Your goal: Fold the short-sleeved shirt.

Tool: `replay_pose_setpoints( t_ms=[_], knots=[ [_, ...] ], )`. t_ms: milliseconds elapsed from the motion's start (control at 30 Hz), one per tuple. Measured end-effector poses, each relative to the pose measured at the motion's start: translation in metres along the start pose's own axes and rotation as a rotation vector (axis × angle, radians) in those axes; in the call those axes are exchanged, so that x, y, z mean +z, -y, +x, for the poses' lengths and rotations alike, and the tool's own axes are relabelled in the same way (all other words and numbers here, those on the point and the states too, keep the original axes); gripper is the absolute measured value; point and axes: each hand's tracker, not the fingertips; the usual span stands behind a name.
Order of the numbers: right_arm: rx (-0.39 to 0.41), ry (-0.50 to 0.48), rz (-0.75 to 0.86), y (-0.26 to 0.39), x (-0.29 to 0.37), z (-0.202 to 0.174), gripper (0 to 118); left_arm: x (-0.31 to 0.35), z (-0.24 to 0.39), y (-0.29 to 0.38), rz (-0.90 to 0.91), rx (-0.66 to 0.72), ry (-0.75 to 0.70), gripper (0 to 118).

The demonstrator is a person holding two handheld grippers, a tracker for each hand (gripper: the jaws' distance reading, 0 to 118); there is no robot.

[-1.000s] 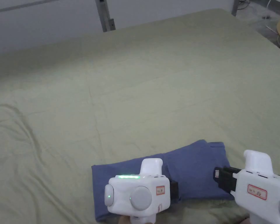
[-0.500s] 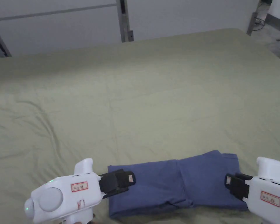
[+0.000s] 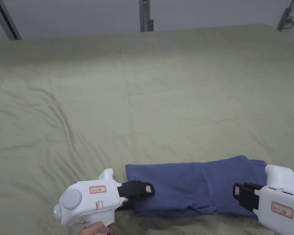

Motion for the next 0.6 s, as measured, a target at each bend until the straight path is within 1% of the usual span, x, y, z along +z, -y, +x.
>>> replay_pose_setpoints(
  t_ms=[33, 67, 100, 133, 200, 267, 367, 433, 467, 567, 600],
  knots=[
    [0.006, 0.001, -0.005, 0.000, -0.001, -0.002, 0, -0.002, -0.005, -0.001, -0.018, 0.013, -0.073, 13],
    [0.013, 0.002, -0.010, 0.001, -0.002, -0.004, 0, -0.005, -0.009, 0.001, -0.035, 0.017, -0.074, 13],
    [0.018, 0.002, -0.015, 0.001, -0.003, -0.006, 0, -0.002, -0.011, 0.002, -0.039, 0.032, -0.003, 13],
    [0.024, 0.002, -0.021, 0.001, -0.005, -0.006, 0, 0.002, -0.009, 0.002, -0.027, 0.030, -0.016, 13],
    [0.028, 0.002, -0.025, 0.002, -0.007, -0.009, 0, 0.009, -0.013, -0.002, -0.037, -0.017, -0.018, 13],
    [0.032, 0.002, -0.033, 0.001, -0.009, -0.012, 0, 0.019, -0.016, -0.002, -0.038, -0.019, -0.024, 13],
    [0.042, 0.000, -0.032, 0.001, -0.009, -0.019, 0, 0.043, -0.013, 0.003, -0.028, -0.013, -0.003, 13],
    [0.052, -0.003, -0.033, 0.001, -0.007, -0.026, 0, 0.066, -0.007, 0.009, -0.007, -0.035, -0.039, 13],
    [0.059, -0.005, -0.035, 0.001, -0.008, -0.029, 0, 0.078, -0.010, 0.012, -0.001, -0.046, -0.056, 13],
    [0.069, -0.010, -0.043, 0.003, -0.010, -0.039, 0, 0.119, -0.036, 0.013, 0.025, -0.021, -0.085, 13],
    [0.068, -0.011, -0.046, 0.003, -0.011, -0.041, 0, 0.133, -0.044, 0.014, 0.048, -0.015, -0.119, 13]
  ],
)
